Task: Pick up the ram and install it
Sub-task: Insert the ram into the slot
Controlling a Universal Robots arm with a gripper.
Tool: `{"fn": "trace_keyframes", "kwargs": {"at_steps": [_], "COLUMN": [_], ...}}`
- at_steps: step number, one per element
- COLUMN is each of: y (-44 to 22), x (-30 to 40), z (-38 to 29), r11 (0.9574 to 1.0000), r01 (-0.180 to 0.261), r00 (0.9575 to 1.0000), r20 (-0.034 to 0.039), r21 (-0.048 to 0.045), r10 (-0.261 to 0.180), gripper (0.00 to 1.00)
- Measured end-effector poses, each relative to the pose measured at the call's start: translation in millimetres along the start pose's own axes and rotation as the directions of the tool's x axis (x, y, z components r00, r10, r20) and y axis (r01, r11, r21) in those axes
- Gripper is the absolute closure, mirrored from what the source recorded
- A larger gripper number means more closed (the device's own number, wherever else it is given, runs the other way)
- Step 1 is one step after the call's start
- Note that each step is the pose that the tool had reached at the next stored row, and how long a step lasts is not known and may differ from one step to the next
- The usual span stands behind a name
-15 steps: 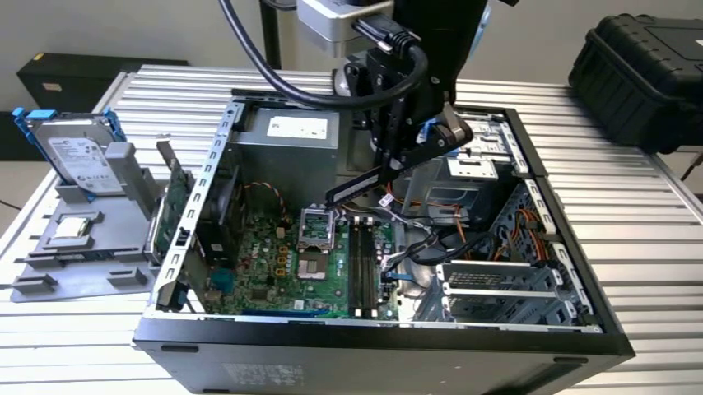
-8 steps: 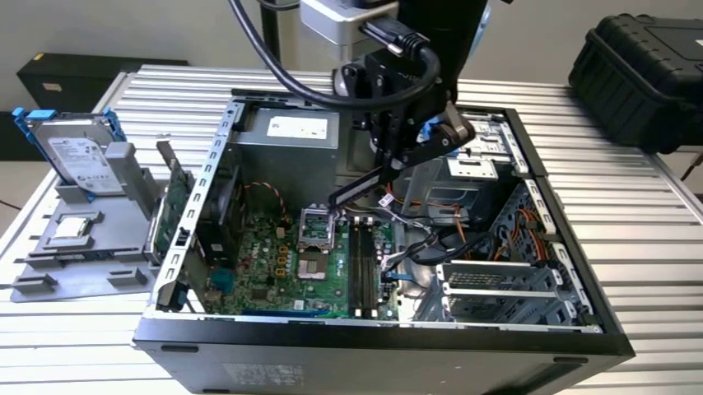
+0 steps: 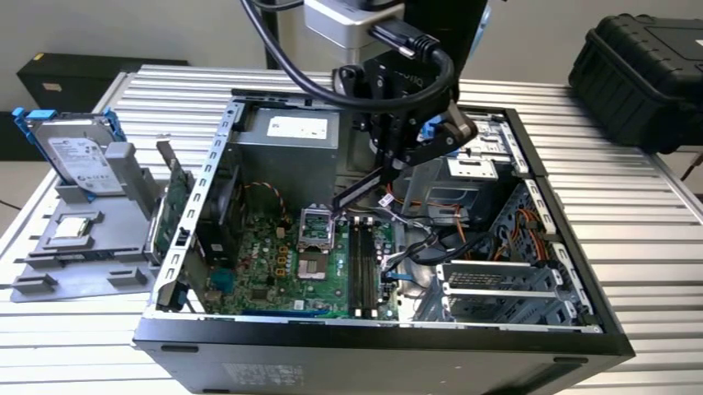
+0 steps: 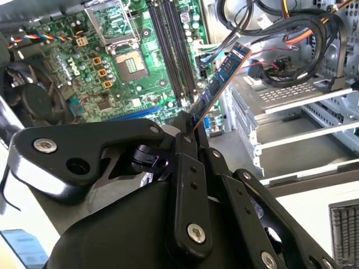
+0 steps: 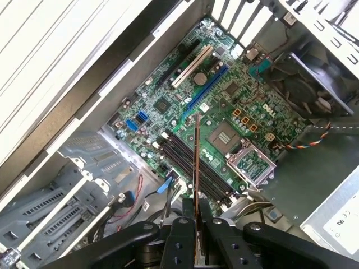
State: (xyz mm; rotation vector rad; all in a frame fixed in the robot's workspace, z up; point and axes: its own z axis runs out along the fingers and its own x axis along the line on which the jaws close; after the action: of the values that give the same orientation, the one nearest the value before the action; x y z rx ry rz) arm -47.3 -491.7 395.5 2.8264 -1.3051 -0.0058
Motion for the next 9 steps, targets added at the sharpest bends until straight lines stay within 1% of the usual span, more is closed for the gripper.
{"fn": "trace_keyframes", "kwargs": {"at_steps": [5, 9], "y": [0.0, -0.1], "x": [0.0, -0.1], "z": [0.0, 0.0], "r11": [0.9993, 0.9977], "r01": [0.038, 0.068], "r00": [0.9993, 0.9977], "r20": [-0.0010, -0.0019], "r21": [0.0003, 0.0005], "r10": [-0.038, -0.068], "gripper": [1.00, 1.00]}}
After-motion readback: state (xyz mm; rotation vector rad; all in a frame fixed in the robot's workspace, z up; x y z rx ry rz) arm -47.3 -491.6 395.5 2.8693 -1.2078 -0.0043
